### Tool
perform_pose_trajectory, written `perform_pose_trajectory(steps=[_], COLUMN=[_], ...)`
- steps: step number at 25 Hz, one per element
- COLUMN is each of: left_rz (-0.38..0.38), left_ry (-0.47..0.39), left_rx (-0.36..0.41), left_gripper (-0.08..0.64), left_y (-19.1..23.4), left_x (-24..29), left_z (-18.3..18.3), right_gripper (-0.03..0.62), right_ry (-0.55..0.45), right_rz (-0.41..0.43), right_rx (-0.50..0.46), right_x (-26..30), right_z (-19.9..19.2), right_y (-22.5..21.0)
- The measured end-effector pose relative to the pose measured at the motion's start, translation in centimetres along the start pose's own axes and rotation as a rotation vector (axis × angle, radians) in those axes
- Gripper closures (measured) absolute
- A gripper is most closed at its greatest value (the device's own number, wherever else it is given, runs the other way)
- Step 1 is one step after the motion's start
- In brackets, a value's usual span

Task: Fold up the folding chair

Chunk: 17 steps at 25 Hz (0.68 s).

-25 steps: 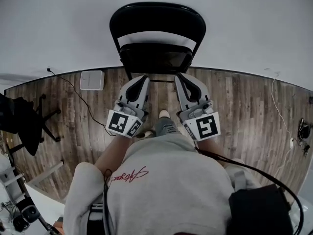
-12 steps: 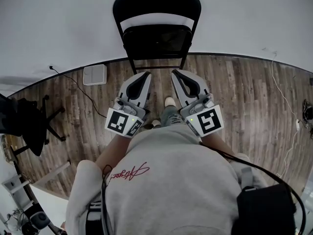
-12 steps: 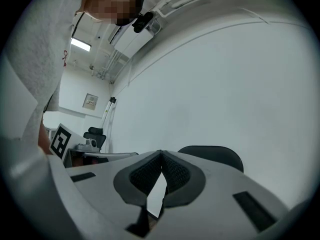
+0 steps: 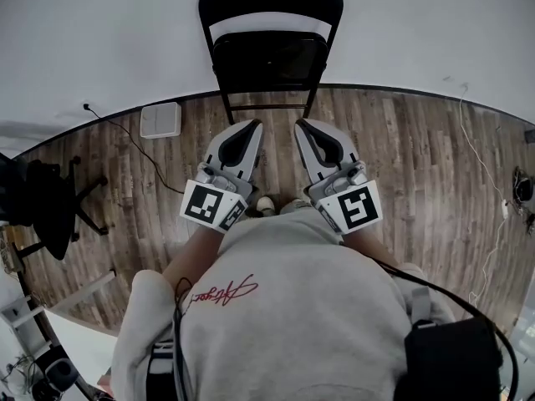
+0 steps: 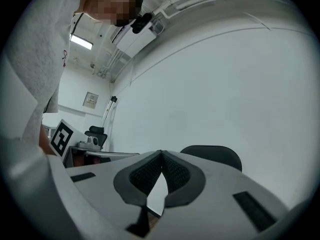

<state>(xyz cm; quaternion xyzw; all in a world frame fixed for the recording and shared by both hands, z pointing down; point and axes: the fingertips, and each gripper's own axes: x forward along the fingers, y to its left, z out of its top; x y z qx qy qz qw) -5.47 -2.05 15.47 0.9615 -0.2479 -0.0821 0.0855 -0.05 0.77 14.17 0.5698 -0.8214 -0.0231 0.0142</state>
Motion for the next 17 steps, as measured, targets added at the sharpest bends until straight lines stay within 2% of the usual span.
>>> perform_pose_trajectory(steps=[4,11,17], left_rz=[0.008,-0.043,-0.069], left_ry=[-0.002,-0.012,-0.019], left_rx=[-0.007,-0.023,0.001], left_gripper=[0.543,0.543,0.543], left_y=[0.2,-2.9,-4.4], left_x=[0.1,1.3,2.4], left_z=[0.1,-0.3,0.1], right_gripper=[0.575,0.575,0.575], right_ry=[0.006,-0.002,-0.009], right_rz=[0.004,-0.017,-0.034], right_rx=[-0.012,-0.005,-0.011], right_x=[0.2,-2.8,-4.0], right_z=[0.0,0.2,0.7], right_y=[0.0,-1.0,-2.3])
